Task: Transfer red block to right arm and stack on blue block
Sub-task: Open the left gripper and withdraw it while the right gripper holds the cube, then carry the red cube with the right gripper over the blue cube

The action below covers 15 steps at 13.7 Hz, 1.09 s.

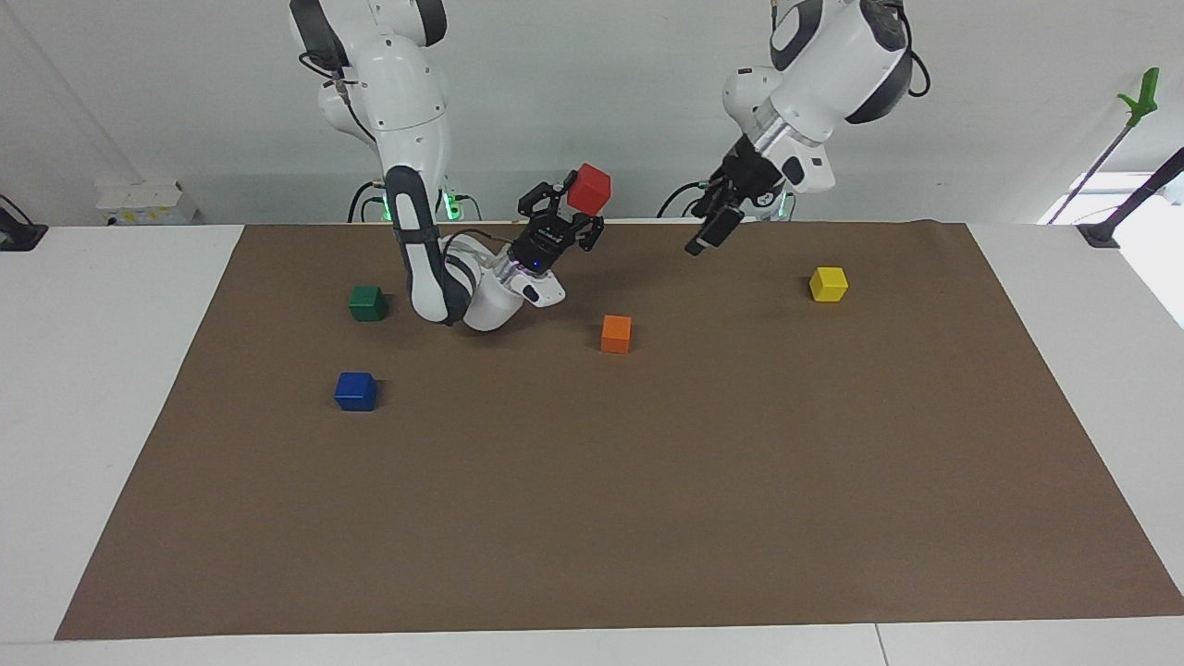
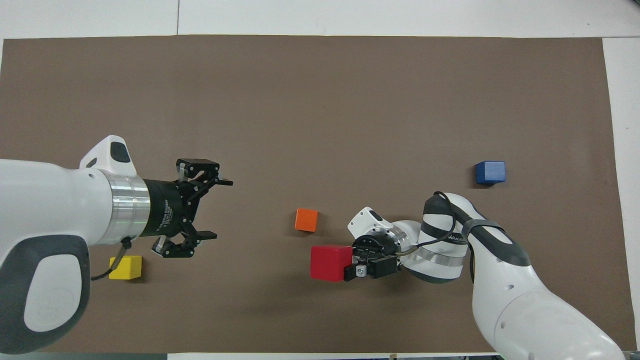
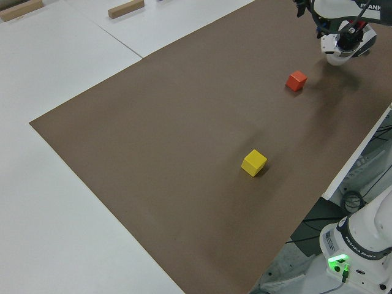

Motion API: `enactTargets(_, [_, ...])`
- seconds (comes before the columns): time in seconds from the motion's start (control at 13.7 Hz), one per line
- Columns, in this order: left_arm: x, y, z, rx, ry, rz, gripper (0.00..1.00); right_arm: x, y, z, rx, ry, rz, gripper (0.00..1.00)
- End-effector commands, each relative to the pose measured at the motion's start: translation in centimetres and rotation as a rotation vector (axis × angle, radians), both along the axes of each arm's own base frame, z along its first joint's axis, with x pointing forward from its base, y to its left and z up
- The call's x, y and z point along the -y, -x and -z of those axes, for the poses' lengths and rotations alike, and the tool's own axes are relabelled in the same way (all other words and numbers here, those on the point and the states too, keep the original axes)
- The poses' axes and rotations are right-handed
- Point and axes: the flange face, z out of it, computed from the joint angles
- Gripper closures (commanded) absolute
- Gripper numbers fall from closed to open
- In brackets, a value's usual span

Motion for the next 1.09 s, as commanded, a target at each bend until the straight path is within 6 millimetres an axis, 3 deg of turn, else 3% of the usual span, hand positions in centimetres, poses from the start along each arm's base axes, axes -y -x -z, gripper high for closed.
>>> enactTargets(0.0, [-2.5,-1.6,2.0,0.052,-0.131,0.207,0.0,0.8,-1.0,-1.6,-0.02,0.009,-0.015,1.0])
enactTargets(0.15, [-6.6,-5.2,1.4,0.07,-0.205,0.323,0.0,1.5,-2.2,-1.7,-0.03,0.084,0.02,1.0])
enactTargets(0.22, [-7.6,-7.0,0.8,0.094,-0.254,0.404,0.0,1.6,-2.5,-1.8,-0.039,0.112,0.022,1.0])
enactTargets(0.58, [-9.1,-13.3,-0.4,0.089,-0.367,0.66,0.0,2.1,-4.2,-2.1,-0.059,0.31,0.09,1.0])
enactTargets(0.73, [-10.3,-14.7,-0.7,0.062,-0.384,0.857,0.0,2.1,-5.0,-2.1,-0.078,0.416,0.129,1.0])
enactTargets(0.88, [-11.7,-16.0,-0.6,0.059,-0.397,0.901,0.0,1.6,-6.1,-2.1,-0.074,0.495,0.165,1.0])
enactTargets(1.02, [-10.8,-15.2,-1.3,0.054,-0.398,0.919,0.0,1.4,-7.5,-2.2,-0.076,0.573,0.208,1.0])
